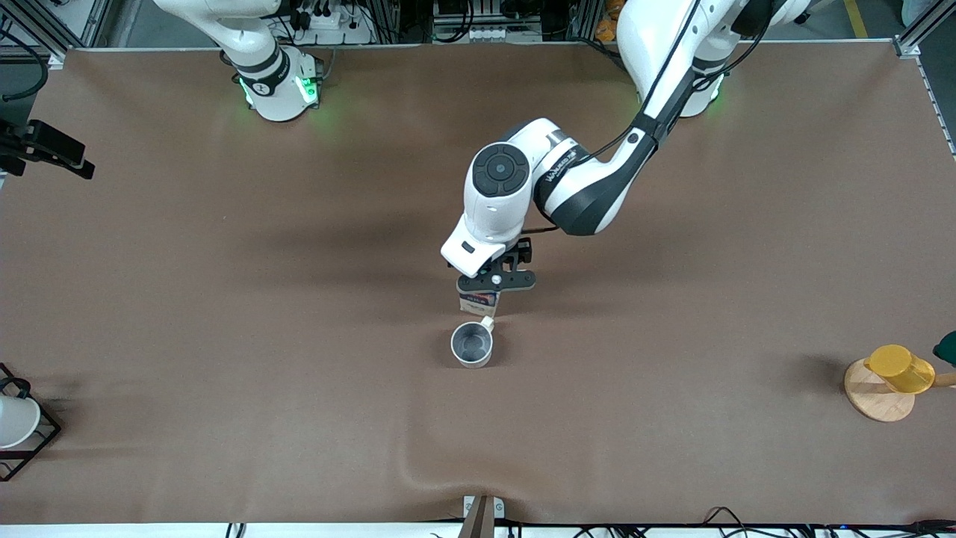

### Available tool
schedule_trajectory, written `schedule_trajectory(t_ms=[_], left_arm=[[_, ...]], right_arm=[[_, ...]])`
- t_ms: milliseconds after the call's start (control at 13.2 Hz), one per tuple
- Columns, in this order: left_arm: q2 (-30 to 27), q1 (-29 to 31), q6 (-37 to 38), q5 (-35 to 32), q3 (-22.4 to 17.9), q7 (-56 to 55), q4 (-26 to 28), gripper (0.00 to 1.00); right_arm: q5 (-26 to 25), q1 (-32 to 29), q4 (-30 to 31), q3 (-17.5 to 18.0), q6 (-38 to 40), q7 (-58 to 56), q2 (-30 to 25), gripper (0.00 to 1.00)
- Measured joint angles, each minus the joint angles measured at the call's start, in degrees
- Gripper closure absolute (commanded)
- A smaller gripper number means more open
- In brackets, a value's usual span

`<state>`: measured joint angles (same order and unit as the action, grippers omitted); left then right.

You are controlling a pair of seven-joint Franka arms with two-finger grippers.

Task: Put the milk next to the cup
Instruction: 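Carry the milk carton beside the white mug with the left gripper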

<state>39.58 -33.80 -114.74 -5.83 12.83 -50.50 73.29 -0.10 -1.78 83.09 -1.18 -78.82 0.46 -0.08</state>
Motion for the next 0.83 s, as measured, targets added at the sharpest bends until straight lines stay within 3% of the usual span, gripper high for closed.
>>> schedule_trajectory(t_ms=[379, 834], left_arm=[[-0.98, 0.7, 0.5, 0.0, 0.02, -0.04, -1.5, 0.0], [-6.81, 4.67, 6.01, 0.08, -0.04, -0.4, -2.54, 0.0]], right_arm=[[0.0, 0.0, -0.02, 0.06, 0.33, -0.02, 0.0, 0.0], [0.0, 0.01, -0.08, 0.09, 0.4, -0.03, 0.0, 0.0]])
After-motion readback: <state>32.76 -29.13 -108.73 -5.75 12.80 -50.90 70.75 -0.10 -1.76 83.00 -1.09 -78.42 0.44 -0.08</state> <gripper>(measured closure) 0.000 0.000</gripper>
